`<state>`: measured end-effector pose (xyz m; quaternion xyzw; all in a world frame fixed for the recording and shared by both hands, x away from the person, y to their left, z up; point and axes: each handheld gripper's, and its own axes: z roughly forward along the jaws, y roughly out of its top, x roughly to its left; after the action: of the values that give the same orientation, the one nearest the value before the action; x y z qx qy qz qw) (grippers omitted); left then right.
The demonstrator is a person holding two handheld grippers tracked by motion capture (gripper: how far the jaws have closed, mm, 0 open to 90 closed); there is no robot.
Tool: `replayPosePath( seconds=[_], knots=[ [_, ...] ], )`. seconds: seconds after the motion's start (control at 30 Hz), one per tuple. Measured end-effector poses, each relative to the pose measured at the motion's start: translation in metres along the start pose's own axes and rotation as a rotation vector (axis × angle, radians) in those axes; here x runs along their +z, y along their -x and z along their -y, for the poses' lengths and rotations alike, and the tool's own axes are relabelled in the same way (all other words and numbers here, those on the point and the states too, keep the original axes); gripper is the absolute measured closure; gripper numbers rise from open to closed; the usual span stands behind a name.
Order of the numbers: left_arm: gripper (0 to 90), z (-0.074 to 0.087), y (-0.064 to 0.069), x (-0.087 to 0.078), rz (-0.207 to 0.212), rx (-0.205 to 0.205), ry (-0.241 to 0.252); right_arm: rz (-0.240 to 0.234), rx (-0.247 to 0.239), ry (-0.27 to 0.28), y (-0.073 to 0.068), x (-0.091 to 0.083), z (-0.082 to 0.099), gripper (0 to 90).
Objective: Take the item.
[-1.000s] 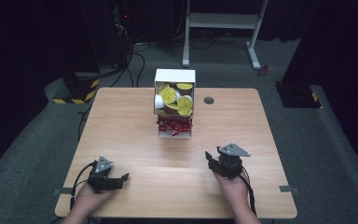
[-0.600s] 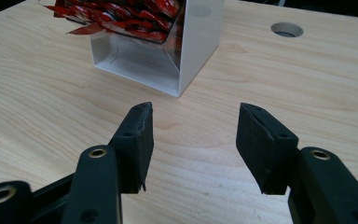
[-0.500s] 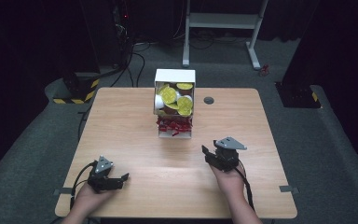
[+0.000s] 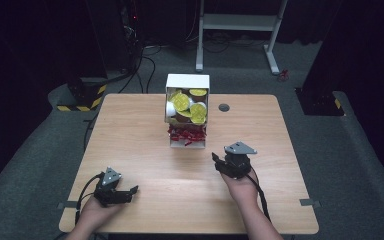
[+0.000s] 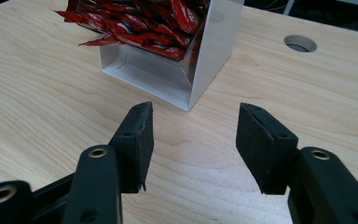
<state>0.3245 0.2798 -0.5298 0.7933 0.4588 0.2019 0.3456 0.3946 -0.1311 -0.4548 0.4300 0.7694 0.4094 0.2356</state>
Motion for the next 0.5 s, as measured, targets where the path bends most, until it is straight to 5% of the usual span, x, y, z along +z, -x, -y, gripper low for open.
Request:
replayPosePath(
  seconds=[0.5],
  knots=[
    [14.2, 0.000, 0.000, 0.000, -0.001, 0.001, 0.002, 0.012, -0.046, 0.015, -0.006, 0.010, -0.016, 47.5]
  ],
)
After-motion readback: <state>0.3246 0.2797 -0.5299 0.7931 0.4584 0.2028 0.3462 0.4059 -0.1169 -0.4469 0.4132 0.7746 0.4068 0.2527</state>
